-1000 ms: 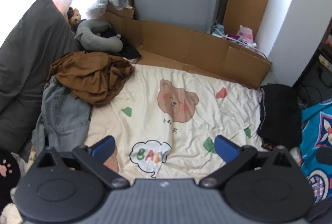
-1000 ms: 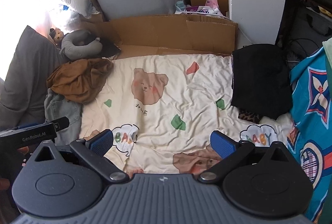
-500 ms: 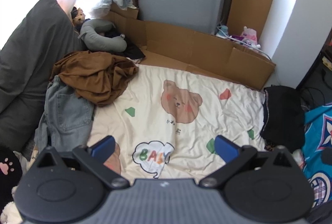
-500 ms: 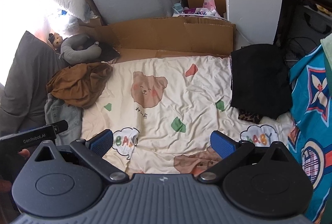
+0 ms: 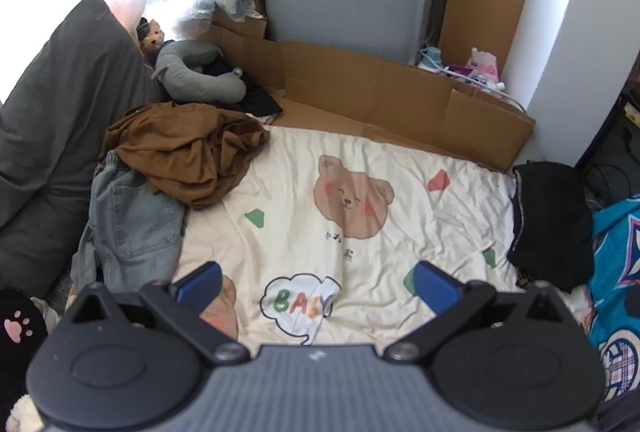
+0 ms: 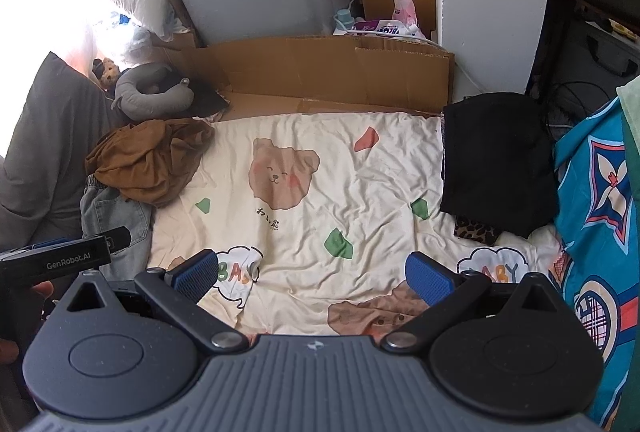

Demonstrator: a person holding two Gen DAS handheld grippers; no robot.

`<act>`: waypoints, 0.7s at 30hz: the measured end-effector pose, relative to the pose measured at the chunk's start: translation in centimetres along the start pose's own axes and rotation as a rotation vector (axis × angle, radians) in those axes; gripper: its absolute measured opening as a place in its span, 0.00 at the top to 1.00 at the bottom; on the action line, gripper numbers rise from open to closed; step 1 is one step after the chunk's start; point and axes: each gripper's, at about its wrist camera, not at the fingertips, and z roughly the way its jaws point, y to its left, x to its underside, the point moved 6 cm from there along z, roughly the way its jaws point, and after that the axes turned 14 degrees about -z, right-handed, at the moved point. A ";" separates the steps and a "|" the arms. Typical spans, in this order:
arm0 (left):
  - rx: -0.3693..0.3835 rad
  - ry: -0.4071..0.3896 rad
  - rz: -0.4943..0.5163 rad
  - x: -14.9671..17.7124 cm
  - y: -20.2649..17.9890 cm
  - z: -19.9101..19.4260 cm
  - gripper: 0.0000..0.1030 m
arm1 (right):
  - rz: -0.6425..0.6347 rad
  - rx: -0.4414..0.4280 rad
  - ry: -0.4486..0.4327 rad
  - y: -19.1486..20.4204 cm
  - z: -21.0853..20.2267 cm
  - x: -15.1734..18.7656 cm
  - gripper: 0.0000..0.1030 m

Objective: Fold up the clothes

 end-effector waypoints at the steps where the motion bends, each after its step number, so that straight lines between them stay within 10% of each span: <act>1: 0.000 0.000 0.000 0.0 0.0 0.0 0.00 | 0.002 0.001 -0.001 -0.1 0.0 0.0 0.00; 21: 0.011 0.002 -0.026 -0.3 0.7 0.2 0.00 | 0.092 0.008 -0.010 -2.0 -0.5 0.2 0.00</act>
